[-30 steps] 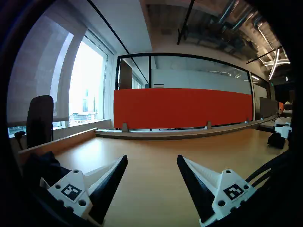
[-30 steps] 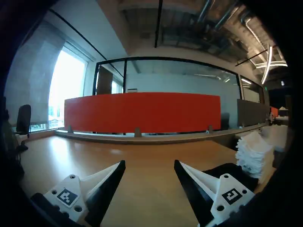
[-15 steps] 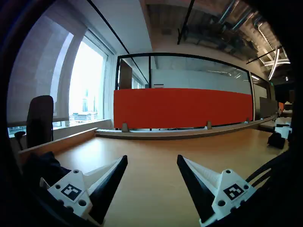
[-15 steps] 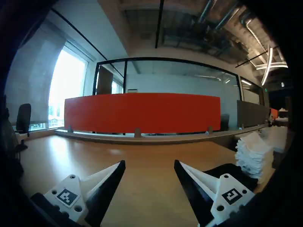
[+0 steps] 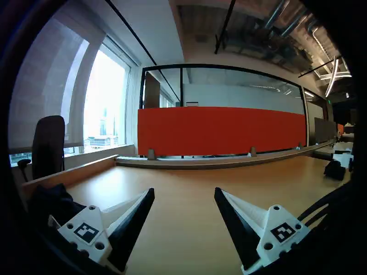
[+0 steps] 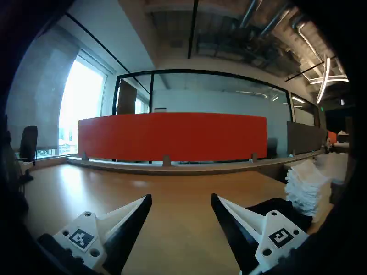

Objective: Fold towel

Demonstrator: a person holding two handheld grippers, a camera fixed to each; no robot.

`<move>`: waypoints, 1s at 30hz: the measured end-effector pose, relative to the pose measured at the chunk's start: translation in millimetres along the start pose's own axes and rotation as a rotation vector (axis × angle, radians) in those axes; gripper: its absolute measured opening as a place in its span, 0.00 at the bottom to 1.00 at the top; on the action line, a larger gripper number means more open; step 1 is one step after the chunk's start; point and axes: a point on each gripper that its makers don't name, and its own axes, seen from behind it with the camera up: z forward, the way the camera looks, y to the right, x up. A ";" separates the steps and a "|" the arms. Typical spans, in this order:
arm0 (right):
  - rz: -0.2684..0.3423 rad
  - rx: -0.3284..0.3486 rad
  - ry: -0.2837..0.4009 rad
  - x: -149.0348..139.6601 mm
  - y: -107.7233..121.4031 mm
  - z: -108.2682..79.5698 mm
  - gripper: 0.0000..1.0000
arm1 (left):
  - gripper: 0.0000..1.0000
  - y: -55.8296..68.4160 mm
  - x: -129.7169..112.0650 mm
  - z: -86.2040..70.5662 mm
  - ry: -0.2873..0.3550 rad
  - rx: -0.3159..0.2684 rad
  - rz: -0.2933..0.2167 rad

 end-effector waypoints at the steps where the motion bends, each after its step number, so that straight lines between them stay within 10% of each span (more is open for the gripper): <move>1: 0.000 0.000 0.000 0.0 0.0 0.0 1.00 | 0.97 0.1 0.1 0.1 0.000 0.000 0.000; 30: 0.000 0.000 0.000 0.4 -0.3 0.4 1.00 | 0.97 -1.0 6.3 -2.1 -0.003 0.000 0.000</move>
